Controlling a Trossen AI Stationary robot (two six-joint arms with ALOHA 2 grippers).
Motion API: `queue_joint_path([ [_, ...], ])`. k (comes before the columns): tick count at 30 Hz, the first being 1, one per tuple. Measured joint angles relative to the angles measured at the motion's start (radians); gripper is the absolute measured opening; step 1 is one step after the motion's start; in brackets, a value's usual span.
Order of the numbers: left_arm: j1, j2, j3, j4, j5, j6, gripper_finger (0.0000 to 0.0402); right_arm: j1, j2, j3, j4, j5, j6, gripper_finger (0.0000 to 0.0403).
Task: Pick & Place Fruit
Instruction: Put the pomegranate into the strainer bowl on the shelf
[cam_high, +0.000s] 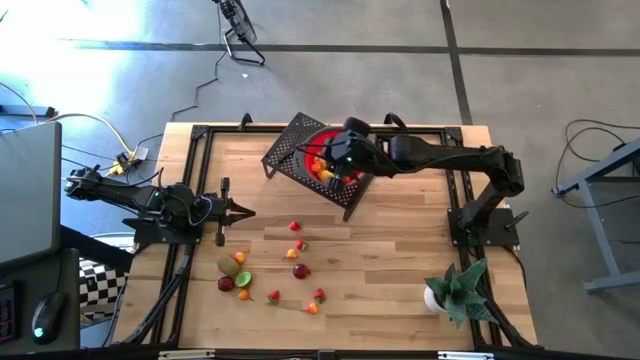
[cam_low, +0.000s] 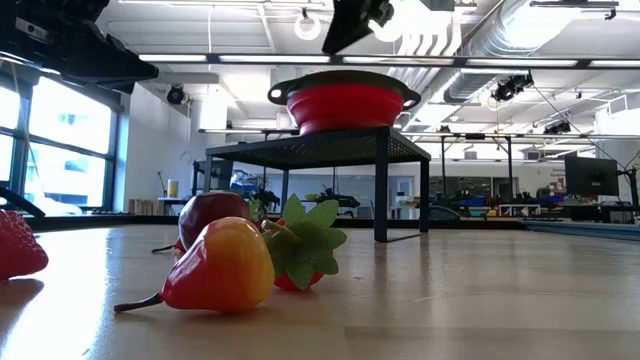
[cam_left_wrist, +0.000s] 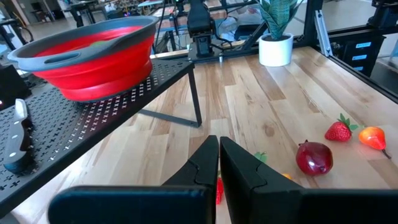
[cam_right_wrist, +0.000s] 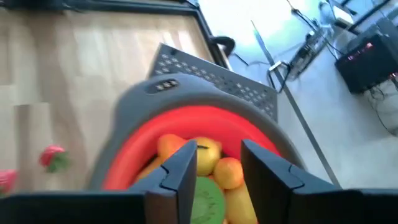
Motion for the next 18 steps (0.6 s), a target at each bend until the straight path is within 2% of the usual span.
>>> queue_joint_path([
  [7,0.000,0.000,0.000,0.000,0.000,0.000,0.0012,0.096,-0.042,0.001,-0.012,-0.065,0.018,0.0068],
  [14,0.000,0.000,0.000,0.000,0.000,0.000,0.0012,0.183,-0.032,0.001,-0.012,-0.226,0.155,0.0032],
  [18,0.000,0.000,0.000,0.000,0.000,0.000,0.0012,0.232,-0.025,0.000,-0.016,-0.260,0.203,0.0023],
])
